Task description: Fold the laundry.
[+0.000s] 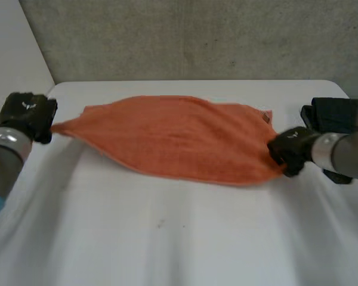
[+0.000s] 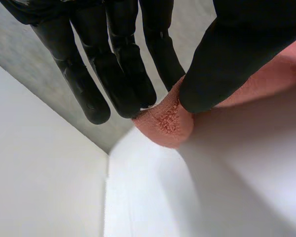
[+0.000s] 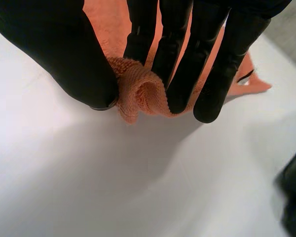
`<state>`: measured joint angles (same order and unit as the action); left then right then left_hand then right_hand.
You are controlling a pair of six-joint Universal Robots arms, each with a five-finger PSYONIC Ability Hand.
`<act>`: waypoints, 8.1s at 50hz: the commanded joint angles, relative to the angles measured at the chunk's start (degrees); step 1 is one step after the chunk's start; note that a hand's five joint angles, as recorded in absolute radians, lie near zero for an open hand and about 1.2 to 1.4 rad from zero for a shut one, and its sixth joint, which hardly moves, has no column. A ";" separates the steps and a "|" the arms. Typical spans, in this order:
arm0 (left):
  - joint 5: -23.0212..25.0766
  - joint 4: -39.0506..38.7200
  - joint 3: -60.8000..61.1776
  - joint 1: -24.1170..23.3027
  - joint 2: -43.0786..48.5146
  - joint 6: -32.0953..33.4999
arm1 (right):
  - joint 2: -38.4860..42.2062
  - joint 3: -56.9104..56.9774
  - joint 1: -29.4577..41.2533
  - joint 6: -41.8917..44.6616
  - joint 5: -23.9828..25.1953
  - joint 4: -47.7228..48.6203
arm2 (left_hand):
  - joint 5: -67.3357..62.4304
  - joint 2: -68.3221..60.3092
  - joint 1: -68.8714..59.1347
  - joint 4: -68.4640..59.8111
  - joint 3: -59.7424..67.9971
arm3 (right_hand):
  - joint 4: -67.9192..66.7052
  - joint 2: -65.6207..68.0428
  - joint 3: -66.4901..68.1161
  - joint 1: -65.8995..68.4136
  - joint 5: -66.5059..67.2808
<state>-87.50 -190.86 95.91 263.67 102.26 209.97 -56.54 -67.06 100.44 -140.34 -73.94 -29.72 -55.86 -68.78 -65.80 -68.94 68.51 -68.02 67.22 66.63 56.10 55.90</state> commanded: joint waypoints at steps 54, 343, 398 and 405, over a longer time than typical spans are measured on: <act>-9.18 -14.89 -37.11 -8.26 41.18 16.70 | 24.37 27.16 -1.91 -0.19 -15.01 16.98 | -14.14 -11.22 -14.20 -11.06 11.49 | -11.98 12.78 13.37 23.90 14.10; 12.26 11.91 -17.60 -23.38 2.15 -23.12 | 6.35 -20.13 31.75 -18.92 -17.21 54.86 | 51.10 54.02 51.04 54.18 -53.75 | 47.01 -46.21 -45.61 -35.08 -44.89; 12.35 11.56 -17.51 -22.85 2.51 -23.38 | 8.64 -13.09 7.24 -3.98 -1.57 52.31 | 50.77 53.69 50.71 53.84 -53.41 | -11.98 12.78 13.37 23.90 14.10; 12.26 11.56 -17.51 -22.85 2.51 -23.73 | 9.42 -11.25 -0.94 3.58 4.41 49.06 | 50.77 53.69 50.71 53.84 -53.41 | -11.98 12.78 13.37 23.90 14.10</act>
<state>-75.18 -179.30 78.40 240.81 104.76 186.47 -47.95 -79.95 105.24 -142.29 -73.98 21.90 -3.99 -14.33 -14.74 -14.31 14.59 -67.69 65.66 64.80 49.20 50.95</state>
